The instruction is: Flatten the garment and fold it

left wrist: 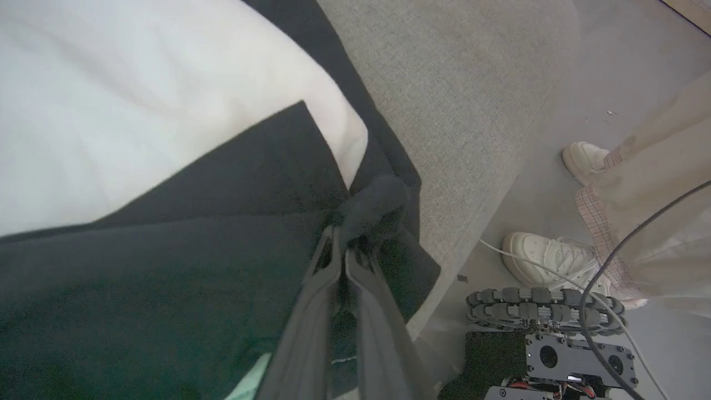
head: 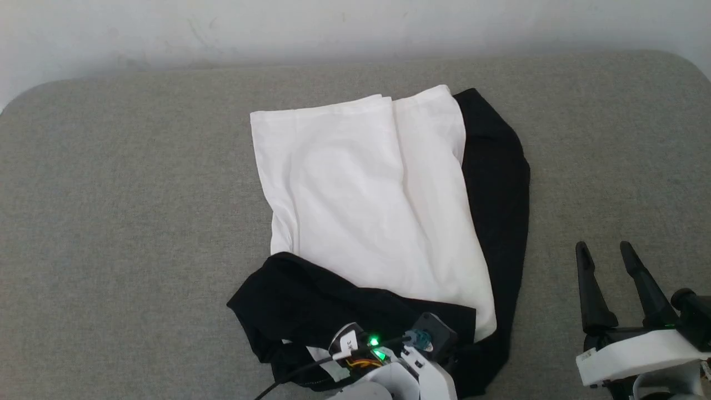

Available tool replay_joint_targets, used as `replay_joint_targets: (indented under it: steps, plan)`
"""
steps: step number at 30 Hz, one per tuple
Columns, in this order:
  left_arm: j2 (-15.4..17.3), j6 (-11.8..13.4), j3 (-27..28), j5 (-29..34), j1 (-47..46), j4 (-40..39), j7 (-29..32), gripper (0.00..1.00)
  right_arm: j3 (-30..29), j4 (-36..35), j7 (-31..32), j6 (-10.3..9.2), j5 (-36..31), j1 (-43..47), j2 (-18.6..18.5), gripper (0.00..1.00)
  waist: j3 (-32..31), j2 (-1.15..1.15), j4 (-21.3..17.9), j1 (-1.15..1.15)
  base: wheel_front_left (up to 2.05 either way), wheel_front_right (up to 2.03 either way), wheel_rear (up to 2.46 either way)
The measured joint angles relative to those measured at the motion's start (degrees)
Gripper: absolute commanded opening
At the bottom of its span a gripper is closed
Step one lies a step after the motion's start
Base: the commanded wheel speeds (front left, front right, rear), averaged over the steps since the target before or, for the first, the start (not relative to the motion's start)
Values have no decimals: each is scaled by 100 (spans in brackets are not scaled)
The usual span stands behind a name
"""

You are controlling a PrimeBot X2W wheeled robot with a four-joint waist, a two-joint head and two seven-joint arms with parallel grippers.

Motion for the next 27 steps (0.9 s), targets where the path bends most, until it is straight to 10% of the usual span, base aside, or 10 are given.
replay_joint_targets:
  steps: [1, 2, 3, 18, 27]
  plan:
    - [0, 16, -26, -62, -30, 20, -34, 47, -5, 2, 0, 0, 0, -1, 1, 100, 1, 0, -3, 0, 0, 0, 0]
    - [0, 20, -29, -153, -57, 21, -69, 89, -12, 5, 1, 0, 0, -2, 1, 100, -3, 0, -2, 0, 0, 0, 0]
    - [1, 29, -37, -216, -88, 20, -102, 100, -18, 9, 1, 0, 0, -2, 1, 100, -9, 0, 1, 0, 0, 0, 0]
    - [36, -77, 327, -1522, -547, -792, -77, 100, -201, -53, 59, 0, -9, 37, 1, 100, -139, 0, 317, 0, 0, 0, 0]
    - [1189, 777, 1517, -1195, -324, -2027, -1625, 100, -209, -157, 115, 0, -16, 149, 0, 100, -231, 0, 440, -1, 0, 0, 0]
